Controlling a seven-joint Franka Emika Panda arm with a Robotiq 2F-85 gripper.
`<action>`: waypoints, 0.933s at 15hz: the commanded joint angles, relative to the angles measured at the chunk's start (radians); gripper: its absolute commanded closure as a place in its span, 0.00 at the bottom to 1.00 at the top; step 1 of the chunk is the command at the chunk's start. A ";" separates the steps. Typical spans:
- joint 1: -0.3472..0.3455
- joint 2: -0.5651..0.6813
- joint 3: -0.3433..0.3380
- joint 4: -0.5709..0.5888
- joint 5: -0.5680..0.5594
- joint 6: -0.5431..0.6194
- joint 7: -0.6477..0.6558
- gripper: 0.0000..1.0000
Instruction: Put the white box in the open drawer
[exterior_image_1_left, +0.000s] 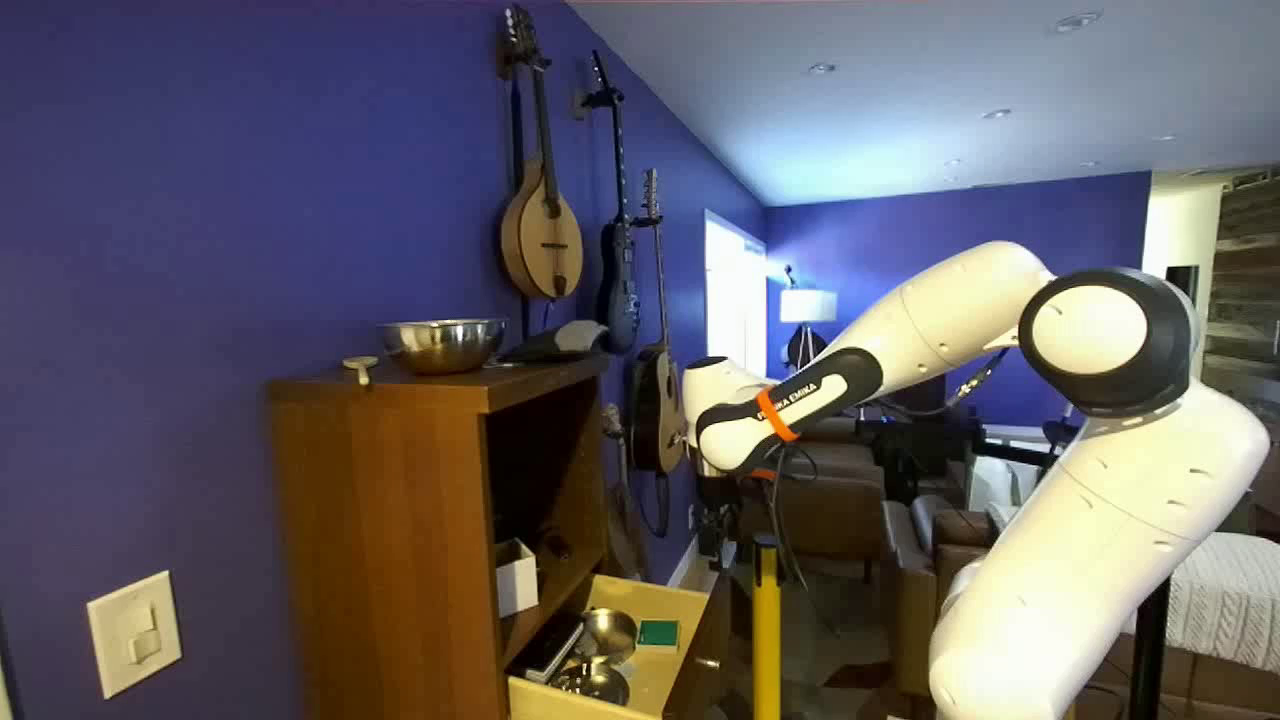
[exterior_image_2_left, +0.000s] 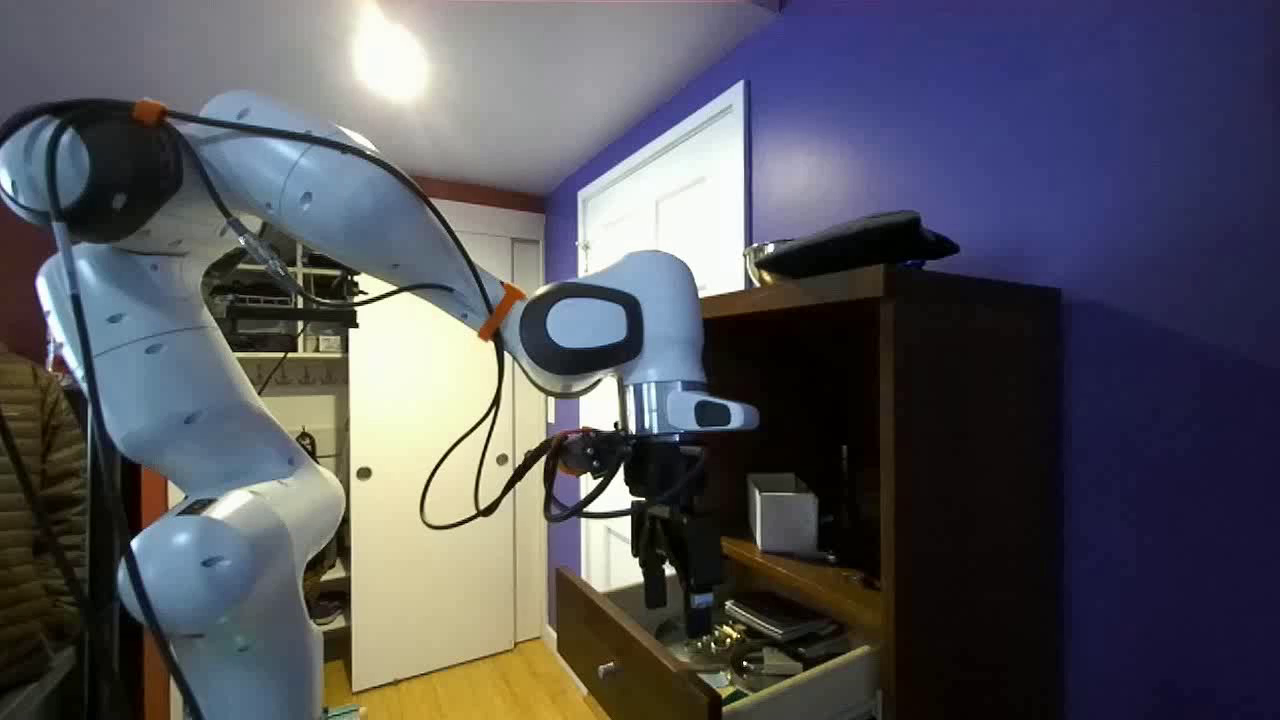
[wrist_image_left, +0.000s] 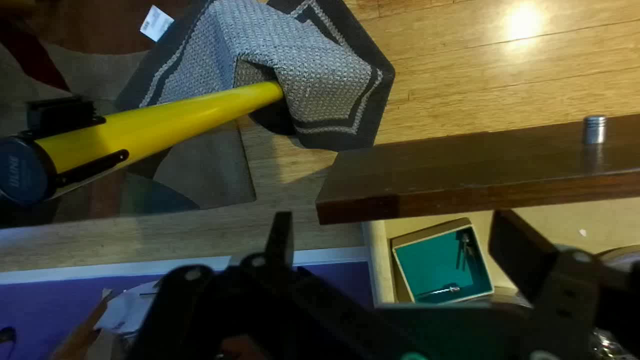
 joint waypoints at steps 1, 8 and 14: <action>0.003 0.000 -0.003 0.001 -0.001 -0.002 0.001 0.00; 0.067 0.065 0.037 0.078 0.199 0.007 0.170 0.00; 0.127 0.138 0.114 0.205 0.396 0.148 0.419 0.00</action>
